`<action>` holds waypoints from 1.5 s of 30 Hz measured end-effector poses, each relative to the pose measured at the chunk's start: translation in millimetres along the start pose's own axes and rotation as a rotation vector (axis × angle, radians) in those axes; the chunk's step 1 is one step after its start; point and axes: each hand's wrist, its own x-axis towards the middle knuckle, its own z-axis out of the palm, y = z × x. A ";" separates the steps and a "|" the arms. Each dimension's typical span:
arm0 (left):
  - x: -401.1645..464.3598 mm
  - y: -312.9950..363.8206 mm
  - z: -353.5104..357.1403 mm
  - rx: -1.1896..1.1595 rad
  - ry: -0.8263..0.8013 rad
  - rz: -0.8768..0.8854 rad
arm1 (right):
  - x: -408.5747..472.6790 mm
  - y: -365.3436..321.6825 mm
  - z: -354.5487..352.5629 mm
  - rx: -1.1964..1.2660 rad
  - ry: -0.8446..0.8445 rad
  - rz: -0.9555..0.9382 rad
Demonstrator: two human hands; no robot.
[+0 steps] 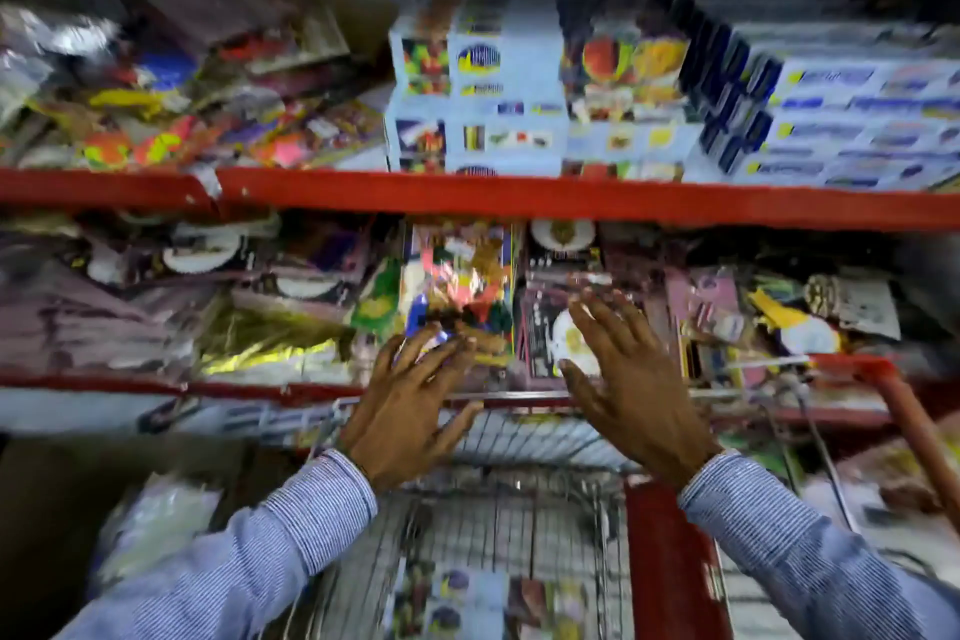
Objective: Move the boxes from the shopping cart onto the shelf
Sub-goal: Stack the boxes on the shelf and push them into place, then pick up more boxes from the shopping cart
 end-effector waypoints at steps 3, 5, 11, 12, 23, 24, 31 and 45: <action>-46.4 4.8 42.4 -0.030 -0.145 -0.056 | -43.0 6.6 49.5 0.078 -0.106 0.064; -74.1 7.7 71.3 -0.040 -0.260 -0.076 | -68.8 12.8 88.9 0.091 -0.190 0.101; -135.8 10.5 152.7 -0.139 -0.593 -0.094 | -130.6 14.7 202.6 0.152 -0.623 0.159; -137.4 12.1 158.9 -0.128 -0.639 -0.063 | -137.0 13.2 218.1 0.157 -0.696 0.138; -157.5 4.1 249.1 -0.060 -0.927 0.269 | -169.6 6.8 350.5 0.104 -1.116 -0.006; -158.0 6.4 252.0 -0.038 -0.956 0.305 | -170.9 8.7 354.3 0.088 -1.117 -0.039; -173.3 18.9 285.4 0.028 -1.038 0.488 | -167.8 22.4 359.3 0.009 -1.037 -0.099; -167.5 44.0 320.4 -0.141 -1.233 -0.022 | -150.8 24.4 340.6 0.034 -0.823 -0.021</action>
